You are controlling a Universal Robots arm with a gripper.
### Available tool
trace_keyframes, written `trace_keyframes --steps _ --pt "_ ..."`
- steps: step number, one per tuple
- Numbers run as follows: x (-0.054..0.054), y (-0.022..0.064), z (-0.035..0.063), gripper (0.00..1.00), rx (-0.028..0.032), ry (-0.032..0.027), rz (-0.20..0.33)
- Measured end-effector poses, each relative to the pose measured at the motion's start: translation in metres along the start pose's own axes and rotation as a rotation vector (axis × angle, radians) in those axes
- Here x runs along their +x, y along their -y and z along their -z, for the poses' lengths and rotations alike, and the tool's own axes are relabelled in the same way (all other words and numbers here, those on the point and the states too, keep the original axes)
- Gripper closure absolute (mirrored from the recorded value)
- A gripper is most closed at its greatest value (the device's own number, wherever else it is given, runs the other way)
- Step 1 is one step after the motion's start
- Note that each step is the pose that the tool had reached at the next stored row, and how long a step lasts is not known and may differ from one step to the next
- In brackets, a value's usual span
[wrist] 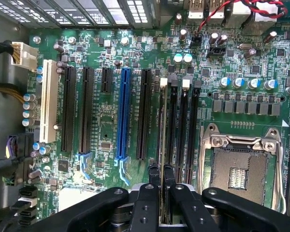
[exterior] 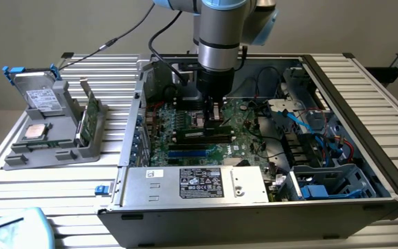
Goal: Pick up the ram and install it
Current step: 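Insert the ram into the slot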
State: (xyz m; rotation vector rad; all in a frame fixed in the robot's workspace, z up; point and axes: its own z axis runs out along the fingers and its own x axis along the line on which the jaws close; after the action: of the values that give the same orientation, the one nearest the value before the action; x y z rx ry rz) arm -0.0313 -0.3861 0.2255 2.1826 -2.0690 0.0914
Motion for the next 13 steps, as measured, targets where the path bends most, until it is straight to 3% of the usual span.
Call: trace_keyframes --steps 13 --pt "-0.0004 0.0002 -0.0023 0.86 -0.0046 -0.0009 0.001"
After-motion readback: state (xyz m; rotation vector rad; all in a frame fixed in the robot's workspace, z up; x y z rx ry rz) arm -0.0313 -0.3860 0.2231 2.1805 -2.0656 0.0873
